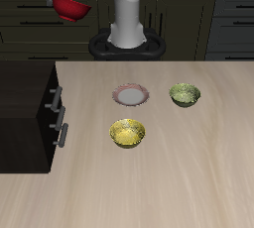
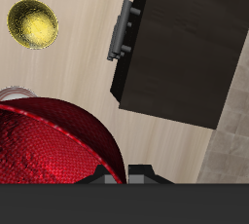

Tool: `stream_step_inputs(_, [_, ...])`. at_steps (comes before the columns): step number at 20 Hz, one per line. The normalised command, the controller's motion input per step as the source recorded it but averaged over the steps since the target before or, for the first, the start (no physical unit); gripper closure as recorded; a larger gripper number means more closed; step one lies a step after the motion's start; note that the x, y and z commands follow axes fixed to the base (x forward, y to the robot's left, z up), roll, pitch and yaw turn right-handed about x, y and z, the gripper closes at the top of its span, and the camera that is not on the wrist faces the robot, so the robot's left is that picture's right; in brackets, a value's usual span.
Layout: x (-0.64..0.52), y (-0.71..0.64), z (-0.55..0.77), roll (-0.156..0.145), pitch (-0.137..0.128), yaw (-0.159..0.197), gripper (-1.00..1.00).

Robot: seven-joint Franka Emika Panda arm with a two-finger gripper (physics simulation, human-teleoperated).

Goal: Place the red bowl on top of the wooden cabinet

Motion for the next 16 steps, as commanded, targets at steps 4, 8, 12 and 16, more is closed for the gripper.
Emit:
stream_step_inputs(4, [0.07,0.00,-0.07,-0.100,0.006,-0.005,1.00])
stream_step_inputs(8, [0.08,0.24,-0.10,-0.003,0.015,-0.026,1.00])
stream_step_inputs(12, [0.30,0.50,0.16,0.059,-0.011,0.021,1.00])
stream_step_inputs(16, [0.30,0.42,0.03,0.025,-0.011,0.029,1.00])
